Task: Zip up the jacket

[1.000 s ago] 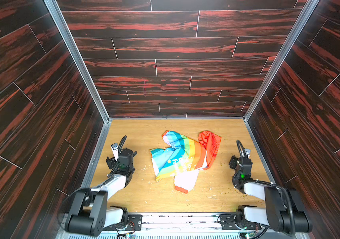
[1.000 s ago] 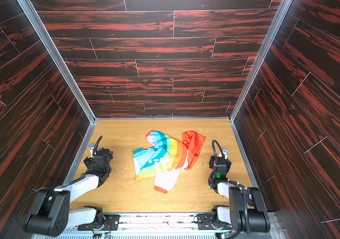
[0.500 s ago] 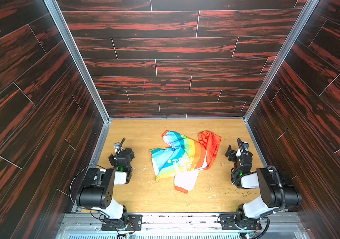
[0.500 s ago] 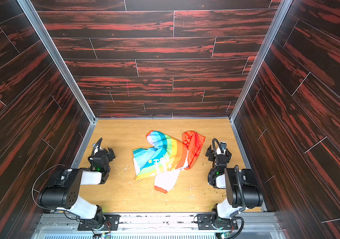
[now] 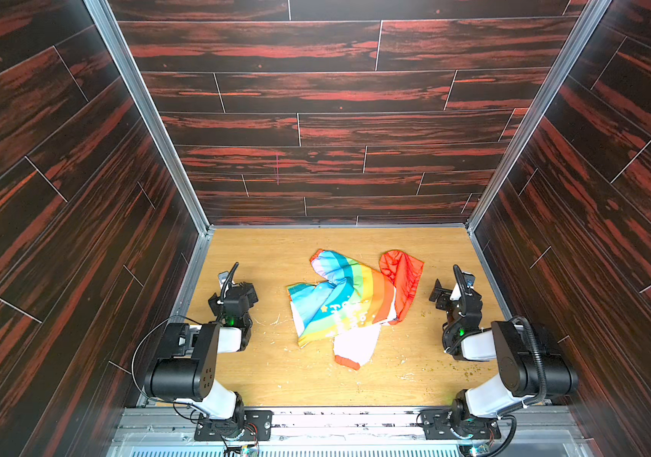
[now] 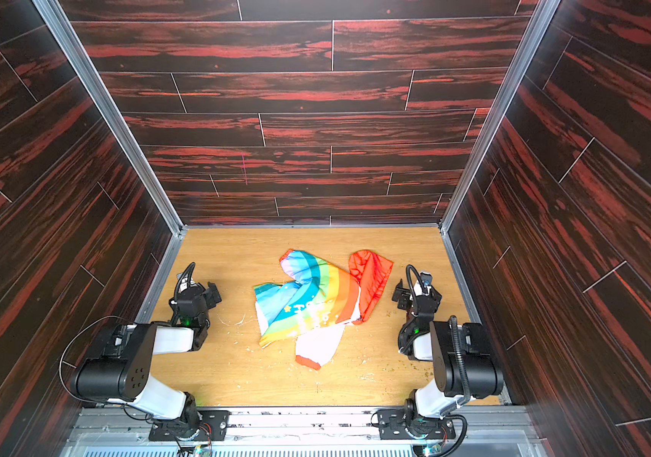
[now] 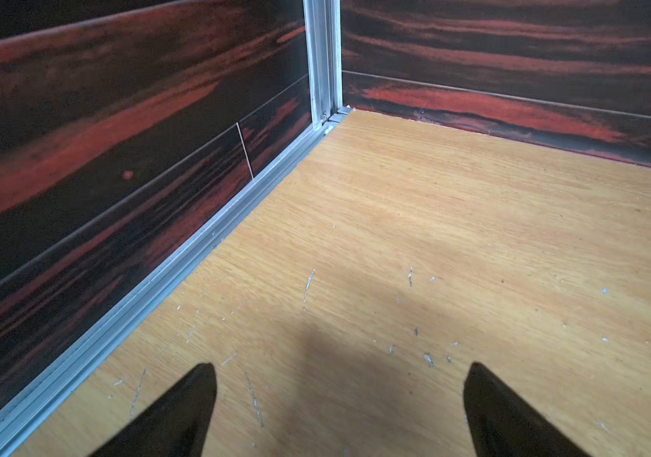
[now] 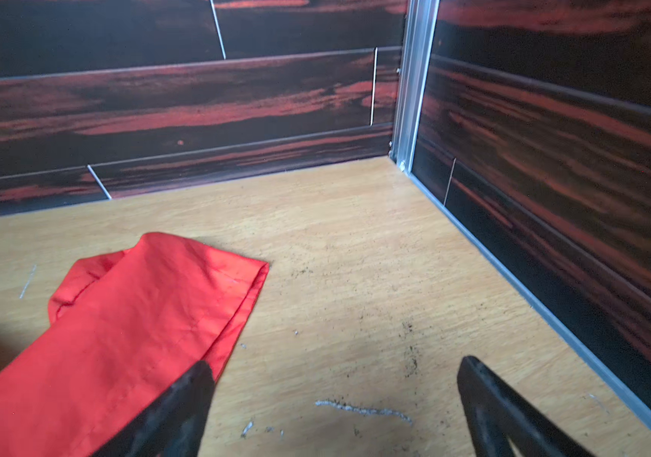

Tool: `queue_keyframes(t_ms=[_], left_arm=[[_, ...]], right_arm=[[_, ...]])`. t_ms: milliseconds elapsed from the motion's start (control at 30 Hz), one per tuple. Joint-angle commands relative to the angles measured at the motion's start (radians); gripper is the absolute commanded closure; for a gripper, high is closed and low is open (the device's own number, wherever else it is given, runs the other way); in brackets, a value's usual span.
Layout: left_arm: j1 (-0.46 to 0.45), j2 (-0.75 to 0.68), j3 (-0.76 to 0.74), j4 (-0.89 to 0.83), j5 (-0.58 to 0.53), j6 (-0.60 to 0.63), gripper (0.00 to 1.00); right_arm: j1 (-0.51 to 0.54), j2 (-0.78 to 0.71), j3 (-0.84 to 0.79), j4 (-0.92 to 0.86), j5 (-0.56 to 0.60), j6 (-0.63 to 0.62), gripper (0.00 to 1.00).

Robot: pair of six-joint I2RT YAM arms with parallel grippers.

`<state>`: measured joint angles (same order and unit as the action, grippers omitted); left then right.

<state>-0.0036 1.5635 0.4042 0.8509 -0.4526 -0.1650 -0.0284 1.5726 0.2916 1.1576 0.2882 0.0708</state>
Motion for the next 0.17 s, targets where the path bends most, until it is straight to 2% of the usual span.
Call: queue_keyframes(t_ms=[0,133], left_arm=[[0.004,-0.022,0.007,-0.01,0.003,0.005,0.0],[0.004,-0.023,0.006,-0.009,0.004,0.005,0.0]], right_arm=[[-0.018,-0.005,0.017,-0.015,-0.048,0.015,0.01],[-0.019,-0.013,0.004,0.0,-0.049,0.012,0.01]])
